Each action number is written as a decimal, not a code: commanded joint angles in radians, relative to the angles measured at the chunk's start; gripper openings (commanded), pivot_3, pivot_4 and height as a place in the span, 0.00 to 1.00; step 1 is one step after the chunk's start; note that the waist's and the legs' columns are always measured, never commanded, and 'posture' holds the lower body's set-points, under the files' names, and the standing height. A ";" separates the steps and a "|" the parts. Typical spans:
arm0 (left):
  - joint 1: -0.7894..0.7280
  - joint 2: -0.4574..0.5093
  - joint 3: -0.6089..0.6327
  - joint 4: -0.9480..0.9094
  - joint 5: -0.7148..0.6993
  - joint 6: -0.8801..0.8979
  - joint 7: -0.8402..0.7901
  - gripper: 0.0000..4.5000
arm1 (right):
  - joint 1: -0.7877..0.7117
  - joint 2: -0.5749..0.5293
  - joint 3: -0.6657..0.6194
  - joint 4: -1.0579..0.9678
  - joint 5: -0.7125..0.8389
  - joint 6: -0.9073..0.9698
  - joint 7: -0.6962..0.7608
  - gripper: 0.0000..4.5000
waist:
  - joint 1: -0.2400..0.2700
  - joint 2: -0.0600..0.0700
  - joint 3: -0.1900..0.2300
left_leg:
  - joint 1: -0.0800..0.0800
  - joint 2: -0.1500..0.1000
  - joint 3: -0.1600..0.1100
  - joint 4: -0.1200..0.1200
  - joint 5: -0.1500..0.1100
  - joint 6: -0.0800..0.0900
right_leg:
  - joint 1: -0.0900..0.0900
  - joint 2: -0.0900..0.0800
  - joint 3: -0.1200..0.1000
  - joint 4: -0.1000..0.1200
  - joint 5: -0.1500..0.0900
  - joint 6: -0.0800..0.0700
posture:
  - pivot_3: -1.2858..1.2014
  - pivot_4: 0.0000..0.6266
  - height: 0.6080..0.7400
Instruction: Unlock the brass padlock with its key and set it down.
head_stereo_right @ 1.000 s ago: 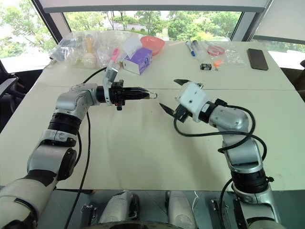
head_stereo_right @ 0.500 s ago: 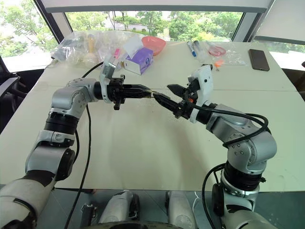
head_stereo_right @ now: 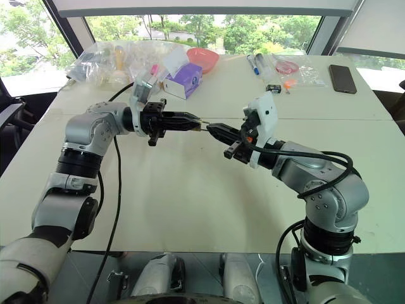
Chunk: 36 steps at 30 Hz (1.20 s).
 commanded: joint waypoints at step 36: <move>-0.110 -0.269 -0.038 0.522 0.123 -0.057 0.212 0.01 | 0.338 -0.550 -0.069 -0.105 -0.087 -0.163 0.128 0.99 | 0.023 0.000 0.000 | -0.006 -0.002 -0.001 0.001 -0.003 0.005 | 0.000 0.000 0.000 -0.010 0.002 0.004 | 0.52 0.24 0.96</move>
